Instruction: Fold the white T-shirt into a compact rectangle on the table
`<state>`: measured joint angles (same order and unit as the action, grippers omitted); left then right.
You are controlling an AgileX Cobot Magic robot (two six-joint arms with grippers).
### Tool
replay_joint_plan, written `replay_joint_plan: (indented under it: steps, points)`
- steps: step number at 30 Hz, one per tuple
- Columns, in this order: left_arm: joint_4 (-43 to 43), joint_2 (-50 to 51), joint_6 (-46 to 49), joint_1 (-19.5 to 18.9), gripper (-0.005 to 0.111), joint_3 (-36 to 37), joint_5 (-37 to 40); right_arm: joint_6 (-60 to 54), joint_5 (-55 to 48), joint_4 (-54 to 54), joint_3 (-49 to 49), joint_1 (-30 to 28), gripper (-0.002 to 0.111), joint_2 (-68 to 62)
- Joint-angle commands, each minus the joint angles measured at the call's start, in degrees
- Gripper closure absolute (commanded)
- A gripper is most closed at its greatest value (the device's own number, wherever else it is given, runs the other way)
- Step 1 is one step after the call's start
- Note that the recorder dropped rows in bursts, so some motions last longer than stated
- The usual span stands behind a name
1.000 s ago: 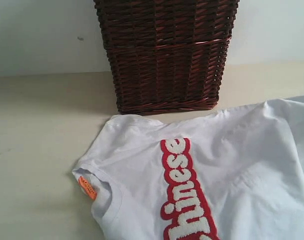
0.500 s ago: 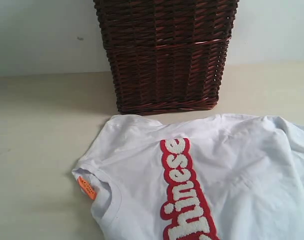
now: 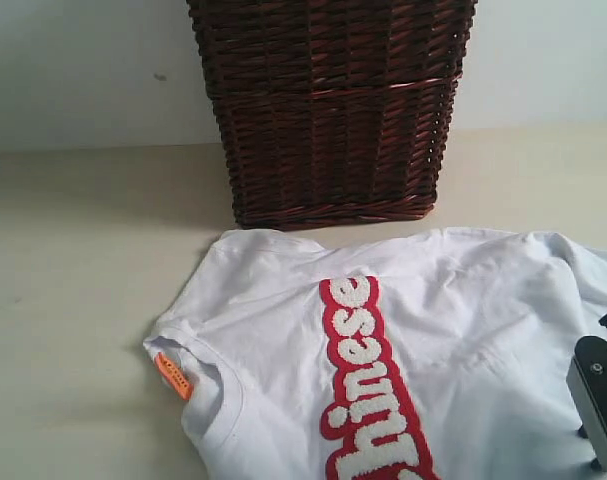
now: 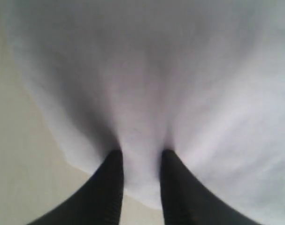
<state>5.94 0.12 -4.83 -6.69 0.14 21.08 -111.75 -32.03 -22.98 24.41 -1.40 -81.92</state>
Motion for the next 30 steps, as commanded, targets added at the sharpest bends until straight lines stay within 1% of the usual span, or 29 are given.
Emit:
replay_joint_plan:
  steps: [1, 2, 4, 7, 9, 12, 14, 15, 16, 18, 21, 23, 24, 25, 26, 28, 30]
  points:
    - [-0.25, -0.12, 0.08, -0.18, 0.107, -0.14, -0.37, -1.07, 2.04, -1.95, -0.47, 0.10, 0.106, -0.21]
    - [-0.25, -0.12, 0.08, -0.18, 0.107, -0.14, -0.37, -1.07, 2.04, -2.57, -0.47, 0.10, 0.108, -0.21]
    - [-0.25, -0.12, 0.08, -0.18, 0.107, -0.14, -0.37, -1.07, 2.04, -3.76, -0.47, 0.10, 0.108, 0.06]
    - [-0.25, -0.12, 0.08, -0.18, 0.107, -0.14, -0.37, -5.13, 1.62, -9.22, -0.47, 0.10, 0.108, 2.26]
    - [-0.25, -0.12, 0.08, -0.18, 0.107, -0.14, -0.37, -9.49, 0.99, -15.97, -0.47, 0.10, 0.108, 4.34]
    - [-0.25, -0.12, 0.08, -0.18, 0.107, -0.14, -0.37, -9.49, -3.54, -26.21, 1.69, 0.10, 0.108, 6.57]
    - [-0.25, -0.12, 0.08, -0.18, 0.107, -0.14, -0.37, -9.49, -10.77, -40.29, 5.27, 0.10, 0.108, 7.05]
    - [-0.25, -0.12, 0.08, -0.18, 0.107, -0.14, -0.37, -9.49, -12.32, -43.55, 6.04, 0.10, 0.108, 7.05]
    - [-0.25, -0.12, 0.08, -0.18, 0.107, -0.14, -0.37, -9.49, -13.58, -49.25, 7.22, 0.10, 0.108, 6.83]
    - [-0.25, -0.12, 0.08, -0.18, 0.107, -0.14, -0.37, -9.49, -13.20, -54.28, 8.03, 0.10, 0.108, 5.64]
    - [-0.25, -0.12, 0.08, -0.18, 0.107, -0.14, -0.37, -9.49, -12.65, -56.09, 8.01, 0.10, 0.108, 2.42]
    - [-0.25, -0.12, 0.08, -0.18, 0.107, -0.14, -0.37, -9.49, -11.67, -56.09, 8.01, 0.10, 0.103, -0.68]
    - [-0.25, -0.12, 0.08, -0.18, 0.107, -0.14, -0.37, -9.49, -10.52, -56.09, 8.01, 0.10, 0.090, -2.56]
    - [-0.25, -0.12, 0.08, -0.18, 0.107, -0.14, -0.37, -9.49, -9.89, -56.09, 8.01, 0.10, 0.082, -3.17]
    - [-0.25, -0.12, 0.08, -0.18, 0.107, -0.14, -0.37, -9.49, -8.79, -56.27, 8.01, 0.10, 0.064, -3.84]
    - [-0.25, -0.12, 0.08, -0.18, 0.107, -0.14, -0.37, -9.49, -8.48, -57.16, 8.01, 0.10, 0.051, -3.67]
    - [-0.25, -0.12, 0.08, -0.18, 0.107, -0.14, -0.37, -9.49, -7.10, -57.16, 8.01, 0.10, 0.050, -0.84]
